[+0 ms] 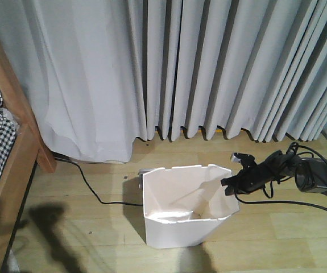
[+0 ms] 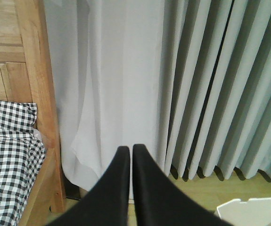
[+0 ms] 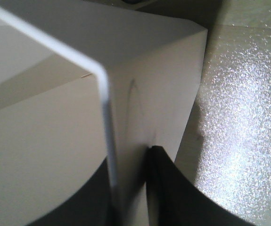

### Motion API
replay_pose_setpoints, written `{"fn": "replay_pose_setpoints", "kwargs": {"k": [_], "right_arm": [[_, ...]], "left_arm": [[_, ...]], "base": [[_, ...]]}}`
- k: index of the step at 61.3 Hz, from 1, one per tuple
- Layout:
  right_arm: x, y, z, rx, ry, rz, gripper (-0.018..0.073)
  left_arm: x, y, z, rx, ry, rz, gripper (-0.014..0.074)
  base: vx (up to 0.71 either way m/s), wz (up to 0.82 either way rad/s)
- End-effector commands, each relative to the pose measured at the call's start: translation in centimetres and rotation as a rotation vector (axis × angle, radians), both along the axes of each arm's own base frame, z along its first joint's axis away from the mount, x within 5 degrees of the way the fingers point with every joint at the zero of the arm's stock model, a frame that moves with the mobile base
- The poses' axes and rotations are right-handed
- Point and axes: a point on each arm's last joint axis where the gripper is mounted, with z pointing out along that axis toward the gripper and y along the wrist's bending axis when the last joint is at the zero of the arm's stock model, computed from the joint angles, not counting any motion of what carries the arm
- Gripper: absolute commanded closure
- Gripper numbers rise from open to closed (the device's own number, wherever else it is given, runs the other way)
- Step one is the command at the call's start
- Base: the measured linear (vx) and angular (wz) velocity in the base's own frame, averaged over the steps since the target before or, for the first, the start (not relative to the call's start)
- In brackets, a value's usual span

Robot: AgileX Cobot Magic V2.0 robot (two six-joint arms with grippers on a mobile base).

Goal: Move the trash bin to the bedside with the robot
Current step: 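Lower the bin onto the floor with the right gripper, then open the right gripper to release the bin rim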

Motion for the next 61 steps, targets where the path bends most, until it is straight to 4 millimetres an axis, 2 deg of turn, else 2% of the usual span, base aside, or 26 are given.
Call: {"fn": "replay_pose_setpoints", "kwargs": {"k": [1,28,61], "right_arm": [[1.90,0.51,2.50,0.119,-0.004,-0.047,0.0484],[1.89,0.42,2.29,0.105,-0.004,-0.016,0.0395],[1.71,0.23,1.85,0.083,-0.007,-0.013,0.0362]], "left_arm": [[0.06,0.02,0.07,-0.010,-0.065,0.003,0.0602],[0.06,0.02,0.07,-0.010,-0.065,0.003,0.0602],[0.06,0.02,0.07,-0.010,-0.065,0.003,0.0602]], "base": [[0.00,0.00],[0.00,0.00],[0.00,0.00]]}}
